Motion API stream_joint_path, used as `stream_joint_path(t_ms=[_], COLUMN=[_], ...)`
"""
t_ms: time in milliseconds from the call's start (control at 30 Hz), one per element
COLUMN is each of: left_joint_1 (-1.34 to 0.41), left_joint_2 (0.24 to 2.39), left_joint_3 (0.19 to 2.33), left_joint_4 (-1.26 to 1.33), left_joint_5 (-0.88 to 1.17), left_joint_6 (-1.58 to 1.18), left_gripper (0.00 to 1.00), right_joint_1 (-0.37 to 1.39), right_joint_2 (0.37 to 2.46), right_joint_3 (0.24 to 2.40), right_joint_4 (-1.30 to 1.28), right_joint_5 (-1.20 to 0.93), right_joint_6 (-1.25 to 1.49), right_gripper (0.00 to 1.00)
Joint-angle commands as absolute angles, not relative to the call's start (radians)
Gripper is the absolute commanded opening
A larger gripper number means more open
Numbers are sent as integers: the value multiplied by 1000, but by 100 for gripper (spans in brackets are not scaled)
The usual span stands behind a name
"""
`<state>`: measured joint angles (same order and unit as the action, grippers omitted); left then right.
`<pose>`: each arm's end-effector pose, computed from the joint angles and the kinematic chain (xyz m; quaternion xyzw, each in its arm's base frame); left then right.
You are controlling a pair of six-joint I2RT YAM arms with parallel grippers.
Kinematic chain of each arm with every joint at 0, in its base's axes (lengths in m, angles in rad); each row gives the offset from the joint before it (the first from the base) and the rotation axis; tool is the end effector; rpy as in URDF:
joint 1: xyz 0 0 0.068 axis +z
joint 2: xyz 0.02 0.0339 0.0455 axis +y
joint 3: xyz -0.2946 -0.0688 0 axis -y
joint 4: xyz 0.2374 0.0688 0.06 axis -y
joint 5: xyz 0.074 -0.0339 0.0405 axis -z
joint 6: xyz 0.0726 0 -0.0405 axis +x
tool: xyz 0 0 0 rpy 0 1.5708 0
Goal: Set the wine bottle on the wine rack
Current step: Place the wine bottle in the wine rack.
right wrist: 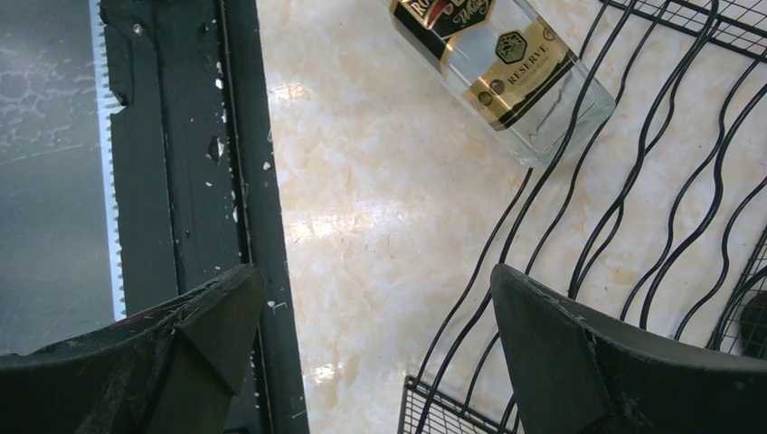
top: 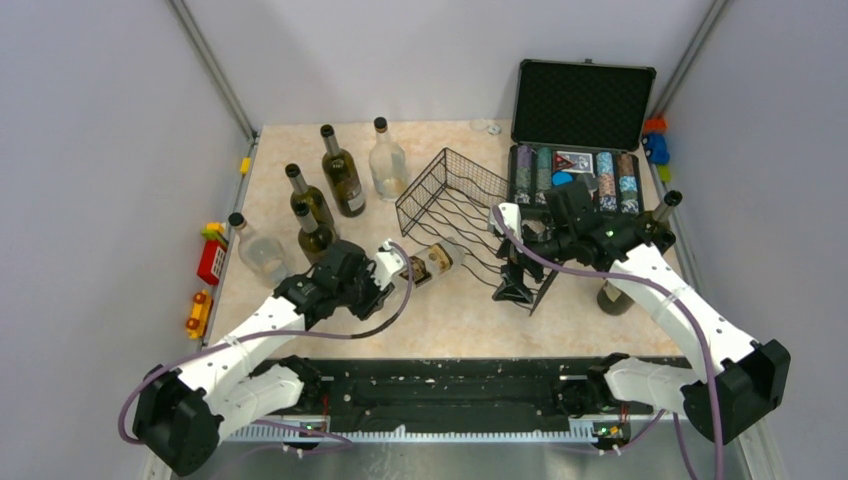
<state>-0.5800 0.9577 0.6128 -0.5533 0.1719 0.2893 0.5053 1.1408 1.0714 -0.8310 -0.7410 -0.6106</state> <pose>0.1478 -0.1117 0.2168 0.4217 0.8411 -0.1278 0.3136 0.1665 0.1481 0.3247 -0.5671 0.6837 0.3253 0.3242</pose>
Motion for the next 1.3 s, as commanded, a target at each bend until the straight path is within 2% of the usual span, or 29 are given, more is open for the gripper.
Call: stream_joint_path(t_ms=[0,300,833,1267], left_joint_1=[-555,-512,-462,-434], left_joint_2=[951,962,881,856], left_joint_3=[629,548,571,545], left_joint_4=[-287,-141,-177,-111], left_joint_5=[254,297,346,282], left_joint_6=[265,227,206,211], left_gripper=[0,0,0,0], right_joint_1=[497,497,497,497], right_joint_2=[1110,1106,1129,1143], right_joint_3=[1061,1038,1044,1051], right_joint_4=[-803,-790,-794,-794], right_joint_5=[-742,-739,-736,-728], right_joint_6=[-627,-632,-645,-649], right_gripper=[99,99,99,99])
